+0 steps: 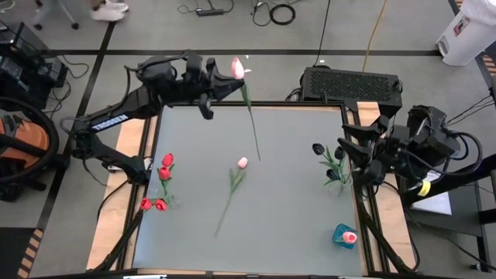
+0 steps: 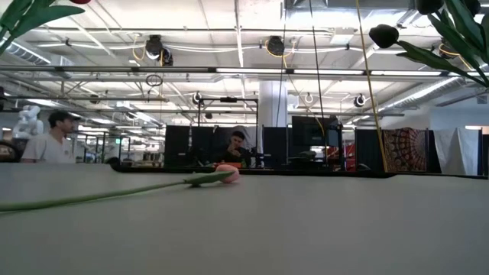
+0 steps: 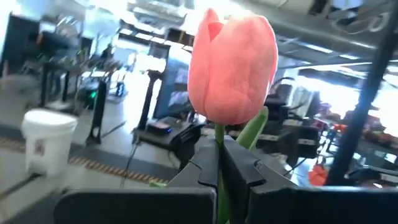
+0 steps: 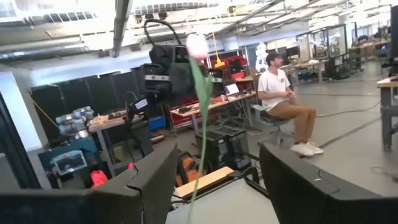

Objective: Sort flowers into vase by color
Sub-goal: Put the top pink tulip into the blue vase

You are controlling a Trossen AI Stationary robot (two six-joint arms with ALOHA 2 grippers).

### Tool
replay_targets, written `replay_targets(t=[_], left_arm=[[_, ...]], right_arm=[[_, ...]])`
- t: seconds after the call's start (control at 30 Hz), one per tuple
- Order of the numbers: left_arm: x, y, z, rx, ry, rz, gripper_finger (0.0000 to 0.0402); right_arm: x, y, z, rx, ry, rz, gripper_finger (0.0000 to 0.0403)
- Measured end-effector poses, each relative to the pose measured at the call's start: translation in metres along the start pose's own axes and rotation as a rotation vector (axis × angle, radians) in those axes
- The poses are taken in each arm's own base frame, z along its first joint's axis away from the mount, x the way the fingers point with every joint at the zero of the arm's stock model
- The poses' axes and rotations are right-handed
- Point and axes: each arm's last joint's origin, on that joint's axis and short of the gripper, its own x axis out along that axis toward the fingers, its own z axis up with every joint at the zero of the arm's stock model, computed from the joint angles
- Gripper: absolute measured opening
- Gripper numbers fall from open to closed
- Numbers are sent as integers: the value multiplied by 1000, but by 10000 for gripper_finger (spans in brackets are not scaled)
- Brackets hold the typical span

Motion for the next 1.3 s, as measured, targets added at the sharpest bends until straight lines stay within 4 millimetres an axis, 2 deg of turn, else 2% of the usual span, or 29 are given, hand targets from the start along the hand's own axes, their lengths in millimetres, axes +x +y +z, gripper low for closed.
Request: replay_targets(t=[0.23,0.53,0.77,0.9,1.0,1.3], left_arm=[[11,-12,-9,4,8,-56,6],[55,-25,-41,-26,37,-153,6],[85,-41,-35,-23,9,-253,6],[93,-47,-28,-21,-1,-283,6],[94,-51,-25,-16,3,-290,6],[102,-57,-37,-25,51,-304,6]], right_arm=[[3,0,0,75,-16,23,219],[19,9,-8,71,-49,99,219],[36,18,-20,94,-55,169,219],[43,18,-21,106,-44,194,219],[50,20,-18,83,17,213,219],[80,25,8,-27,207,211,219]])
